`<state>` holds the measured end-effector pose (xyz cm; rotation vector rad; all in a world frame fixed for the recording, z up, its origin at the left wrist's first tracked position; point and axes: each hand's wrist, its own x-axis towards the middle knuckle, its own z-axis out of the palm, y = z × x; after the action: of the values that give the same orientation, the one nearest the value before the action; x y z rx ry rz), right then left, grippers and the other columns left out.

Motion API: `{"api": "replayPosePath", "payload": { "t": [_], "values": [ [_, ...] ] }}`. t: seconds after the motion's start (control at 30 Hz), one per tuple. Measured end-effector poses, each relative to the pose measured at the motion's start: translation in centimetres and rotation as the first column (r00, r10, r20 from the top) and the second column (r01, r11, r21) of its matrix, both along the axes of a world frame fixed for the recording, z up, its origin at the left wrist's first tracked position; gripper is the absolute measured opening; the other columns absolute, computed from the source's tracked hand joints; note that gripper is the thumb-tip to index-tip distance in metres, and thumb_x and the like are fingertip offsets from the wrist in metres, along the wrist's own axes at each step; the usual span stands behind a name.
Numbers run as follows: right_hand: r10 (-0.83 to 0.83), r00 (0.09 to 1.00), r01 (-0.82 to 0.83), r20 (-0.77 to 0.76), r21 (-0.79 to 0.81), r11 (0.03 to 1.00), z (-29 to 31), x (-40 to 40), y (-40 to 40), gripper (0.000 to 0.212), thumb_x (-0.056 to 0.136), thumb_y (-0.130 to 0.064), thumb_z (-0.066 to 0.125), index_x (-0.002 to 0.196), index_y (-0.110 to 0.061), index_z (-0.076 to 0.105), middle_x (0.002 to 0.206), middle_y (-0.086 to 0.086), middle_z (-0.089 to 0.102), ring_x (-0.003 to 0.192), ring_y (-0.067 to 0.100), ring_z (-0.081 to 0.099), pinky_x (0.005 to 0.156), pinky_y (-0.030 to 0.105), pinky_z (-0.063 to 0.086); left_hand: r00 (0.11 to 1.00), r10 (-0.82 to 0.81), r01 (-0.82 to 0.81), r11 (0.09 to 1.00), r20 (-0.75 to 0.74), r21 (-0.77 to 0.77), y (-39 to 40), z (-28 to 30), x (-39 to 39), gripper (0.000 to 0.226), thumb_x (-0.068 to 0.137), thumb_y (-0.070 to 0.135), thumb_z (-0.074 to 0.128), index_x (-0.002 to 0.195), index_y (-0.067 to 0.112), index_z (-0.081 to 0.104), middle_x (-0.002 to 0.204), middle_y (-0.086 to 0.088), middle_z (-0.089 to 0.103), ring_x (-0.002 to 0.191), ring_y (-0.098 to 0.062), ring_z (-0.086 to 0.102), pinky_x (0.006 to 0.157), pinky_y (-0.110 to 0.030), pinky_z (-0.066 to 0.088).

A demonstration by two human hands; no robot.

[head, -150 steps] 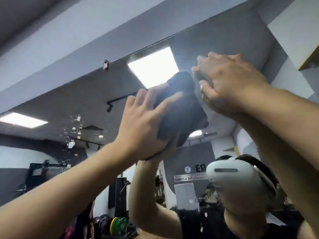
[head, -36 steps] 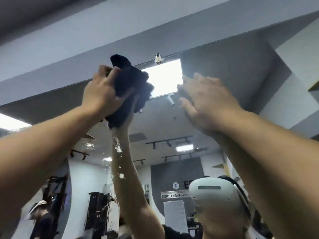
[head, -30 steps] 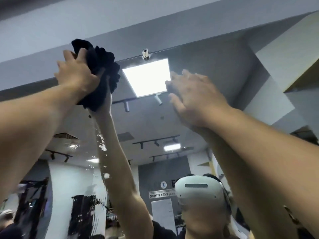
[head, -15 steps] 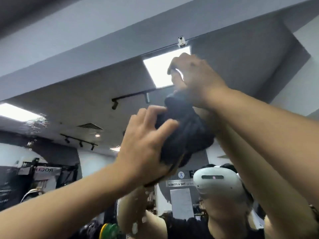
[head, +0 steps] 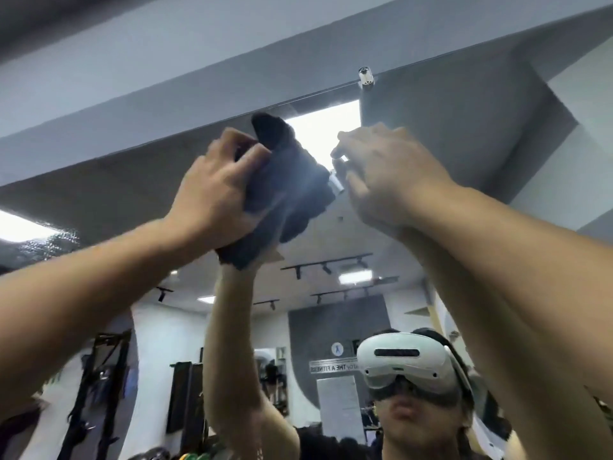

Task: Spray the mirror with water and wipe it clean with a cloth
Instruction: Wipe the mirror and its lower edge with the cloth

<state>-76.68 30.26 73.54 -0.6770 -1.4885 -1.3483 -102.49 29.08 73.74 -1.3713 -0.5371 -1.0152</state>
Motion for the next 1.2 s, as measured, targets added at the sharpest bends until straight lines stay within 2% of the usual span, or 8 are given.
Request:
{"api": "replayPosePath", "payload": {
  "t": [0.17,0.27,0.57,0.73,0.83,0.9,1.07,1.2],
  "values": [
    [-0.011,1.0,0.01,-0.019,-0.025,1.0,0.1,-0.1,0.0,0.042,0.087,-0.035,0.026,0.118,-0.026,0.053,0.126,-0.002,0.057,0.118,0.023,0.045,0.087,0.034,0.023,0.853,0.044,-0.02,0.998,0.521,-0.052,0.0,11.3,0.3,0.049,0.094,0.048,0.06,0.134,0.028,0.04,0.135,-0.015,0.04,0.123,-0.044,0.046,0.1,-0.06,0.045],
    [-0.03,0.999,0.03,-0.014,-0.019,0.999,0.1,0.0,0.1,0.037,0.093,-0.033,0.031,0.121,-0.025,0.053,0.128,-0.002,0.056,0.119,0.024,0.045,0.088,0.035,0.023,0.776,0.048,-0.031,0.999,0.629,-0.038,0.4,12.0,2.6,0.045,0.093,0.036,0.06,0.132,0.027,0.04,0.139,-0.016,0.037,0.126,-0.045,0.042,0.103,-0.062,0.04],
    [0.0,1.0,0.0,-0.015,-0.002,1.0,0.1,-0.1,0.0,0.022,0.098,-0.025,0.04,0.115,-0.021,0.052,0.122,0.003,0.057,0.115,0.027,0.044,0.092,0.041,0.029,0.987,-0.061,0.051,0.996,0.146,0.072,0.6,-0.2,3.4,0.044,0.085,0.039,0.073,0.12,0.02,0.055,0.129,-0.013,0.048,0.115,-0.035,0.048,0.092,-0.051,0.044],
    [0.021,0.996,-0.021,-0.091,0.009,1.0,0.4,-1.4,-0.9,0.013,0.099,-0.026,0.05,0.109,-0.025,0.058,0.114,0.0,0.059,0.11,0.026,0.046,0.086,0.039,0.03,0.993,-0.048,0.046,0.999,-0.107,-0.023,0.2,-10.0,2.5,0.05,0.073,0.044,0.08,0.111,0.017,0.062,0.129,-0.018,0.053,0.105,-0.037,0.054,0.082,-0.05,0.045],
    [0.167,0.98,-0.167,-0.107,0.007,0.986,0.2,-3.4,-2.3,0.018,0.099,-0.019,0.048,0.11,-0.017,0.063,0.101,-0.002,0.052,0.101,0.025,0.046,0.081,0.033,0.027,0.958,-0.064,0.041,0.995,-0.279,-0.087,0.0,-15.2,1.4,0.046,0.081,0.048,0.074,0.118,0.026,0.06,0.133,-0.011,0.048,0.098,-0.031,0.053,0.077,-0.044,0.041],
    [0.164,0.986,-0.165,-0.045,-0.023,0.986,0.1,-5.6,-2.4,0.023,0.1,-0.018,0.044,0.114,-0.017,0.062,0.109,0.002,0.058,0.104,0.027,0.046,0.081,0.033,0.027,0.926,-0.101,0.066,0.992,-0.364,-0.107,0.1,-17.0,0.1,0.036,0.086,0.042,0.07,0.118,0.029,0.061,0.134,-0.008,0.049,0.092,-0.03,0.053,0.075,-0.042,0.039],
    [0.059,0.998,-0.059,-0.004,-0.014,0.998,-0.2,-7.7,0.2,0.02,0.101,-0.023,0.044,0.115,-0.023,0.059,0.128,0.001,0.054,0.119,0.028,0.041,0.099,0.043,0.029,0.856,-0.084,0.054,0.996,-0.509,-0.073,0.6,-13.8,-3.7,0.037,0.085,0.04,0.07,0.117,0.027,0.057,0.132,-0.011,0.048,0.091,-0.03,0.053,0.075,-0.042,0.044],
    [0.013,1.0,-0.012,-0.014,0.054,0.998,-0.2,-7.9,0.9,0.019,0.102,-0.03,0.045,0.116,-0.024,0.057,0.128,0.001,0.054,0.117,0.028,0.042,0.098,0.043,0.029,0.972,-0.049,0.045,0.999,-0.231,-0.022,1.1,-4.3,-6.6,0.048,0.079,0.036,0.074,0.12,0.015,0.059,0.127,-0.019,0.051,0.105,-0.04,0.057,0.081,-0.055,0.051]
  ]
}}
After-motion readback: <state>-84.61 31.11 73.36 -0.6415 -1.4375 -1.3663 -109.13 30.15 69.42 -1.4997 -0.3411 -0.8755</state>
